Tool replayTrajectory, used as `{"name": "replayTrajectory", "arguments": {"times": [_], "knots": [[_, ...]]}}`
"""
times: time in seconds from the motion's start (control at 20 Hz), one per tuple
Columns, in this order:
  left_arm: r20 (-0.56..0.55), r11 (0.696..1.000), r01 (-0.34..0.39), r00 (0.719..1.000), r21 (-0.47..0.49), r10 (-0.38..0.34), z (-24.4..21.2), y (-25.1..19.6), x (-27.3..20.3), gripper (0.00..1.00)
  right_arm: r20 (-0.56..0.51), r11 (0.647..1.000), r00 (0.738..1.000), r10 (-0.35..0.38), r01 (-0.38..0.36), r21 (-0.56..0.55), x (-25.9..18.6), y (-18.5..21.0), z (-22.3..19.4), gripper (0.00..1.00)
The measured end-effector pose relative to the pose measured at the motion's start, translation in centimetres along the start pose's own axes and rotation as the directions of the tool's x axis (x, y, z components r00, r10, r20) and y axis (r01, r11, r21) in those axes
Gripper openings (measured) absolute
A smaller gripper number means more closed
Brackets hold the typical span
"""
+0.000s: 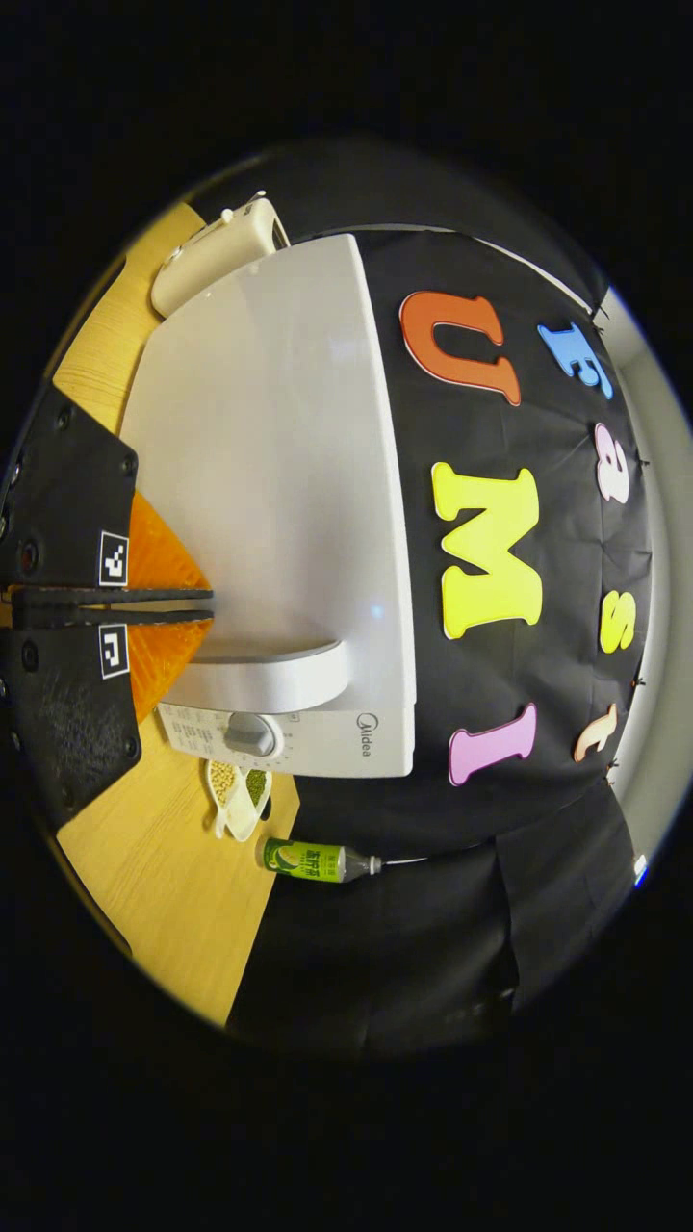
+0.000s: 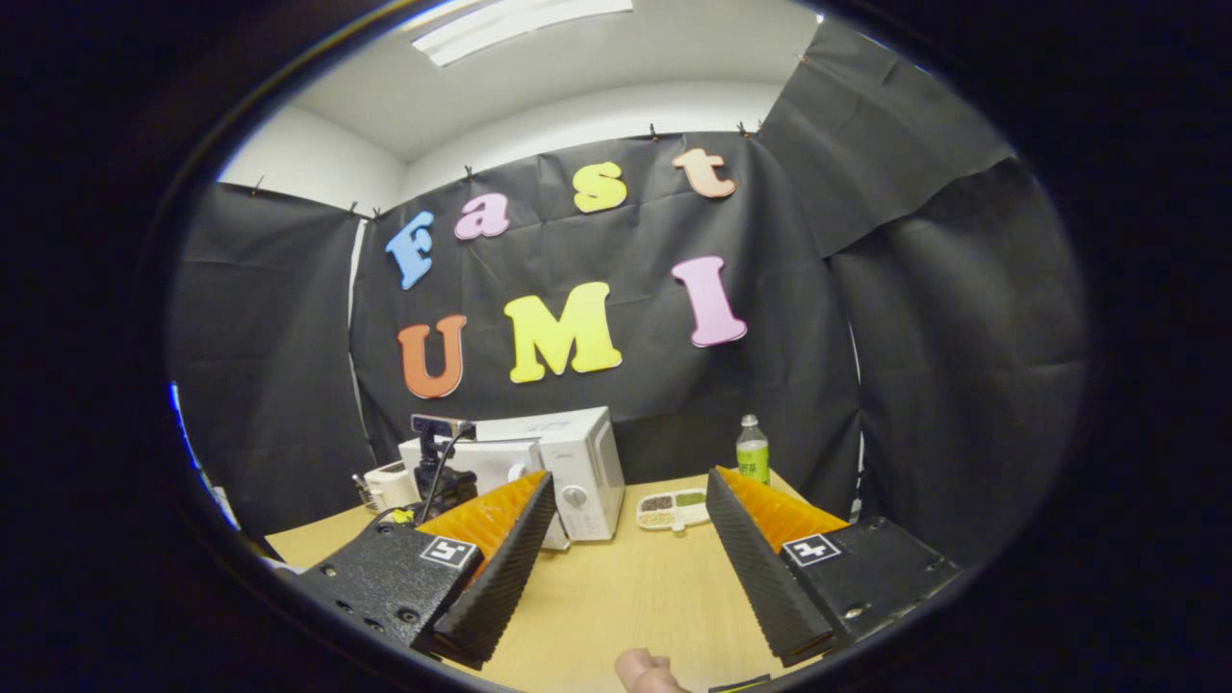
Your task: Open the microwave oven with the left hand, put the food in, and close the microwave oven.
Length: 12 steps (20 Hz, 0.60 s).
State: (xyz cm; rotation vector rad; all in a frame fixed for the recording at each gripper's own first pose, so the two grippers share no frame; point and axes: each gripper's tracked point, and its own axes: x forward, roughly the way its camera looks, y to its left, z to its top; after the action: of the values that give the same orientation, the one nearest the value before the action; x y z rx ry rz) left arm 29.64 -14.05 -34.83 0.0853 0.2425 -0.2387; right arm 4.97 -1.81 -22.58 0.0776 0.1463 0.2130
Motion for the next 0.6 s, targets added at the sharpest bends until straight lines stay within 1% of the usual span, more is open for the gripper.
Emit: {"name": "replayTrajectory", "arguments": {"times": [0.05, 0.1, 0.15, 0.2, 0.3, 0.4, 0.45, 0.55, 0.6], "knots": [[-0.016, 1.000, -0.018, 1.000, -0.024, 0.018, 0.0, 0.2, 0.8, 0.00, -0.004, 1.000, 1.000, -0.002, 0.002, 0.000, 0.1, -0.1, -0.1, 1.00], [-0.003, 0.999, -0.017, 1.000, -0.035, 0.017, 0.4, -0.1, 1.8, 0.00, -0.008, 1.000, 1.000, -0.005, 0.005, 0.005, 0.1, -0.2, -0.3, 1.00], [-0.023, 0.999, -0.010, 1.000, -0.050, 0.009, 0.2, -0.2, 1.5, 0.00, -0.010, 1.000, 1.000, -0.008, 0.008, 0.016, 0.1, -0.2, -0.4, 1.00], [-0.010, 0.998, -0.002, 1.000, -0.055, 0.001, 0.4, -0.2, 1.4, 0.01, -0.015, 1.000, 1.000, -0.005, 0.005, 0.028, 0.1, 0.0, -0.6, 0.91], [-0.038, 0.998, 0.013, 0.999, -0.057, -0.015, -0.3, 0.1, 1.5, 0.00, -0.036, 0.999, 0.999, 0.010, -0.009, 0.034, 0.2, 0.6, -1.2, 0.91], [-0.069, 0.998, -0.011, 0.998, -0.055, 0.007, -1.1, 0.9, 1.3, 0.00, -0.053, 0.999, 0.999, 0.012, -0.010, 0.038, 0.1, 1.0, -1.5, 0.91], [-0.086, 0.998, -0.010, 0.996, -0.060, 0.005, -1.7, 1.0, 1.0, 0.01, -0.057, 0.999, 0.998, 0.013, -0.011, 0.042, 0.0, 1.2, -1.5, 1.00], [-0.101, 0.997, -0.011, 0.995, -0.071, 0.003, -2.8, 1.3, 0.1, 0.01, -0.063, 0.999, 0.998, 0.018, -0.015, 0.043, -0.3, 1.8, -1.6, 1.00], [-0.111, 0.997, -0.009, 0.994, -0.079, 0.000, -3.4, 1.3, -0.6, 0.01, -0.069, 0.999, 0.997, 0.016, -0.013, 0.039, -0.4, 2.0, -1.7, 0.91]]}}
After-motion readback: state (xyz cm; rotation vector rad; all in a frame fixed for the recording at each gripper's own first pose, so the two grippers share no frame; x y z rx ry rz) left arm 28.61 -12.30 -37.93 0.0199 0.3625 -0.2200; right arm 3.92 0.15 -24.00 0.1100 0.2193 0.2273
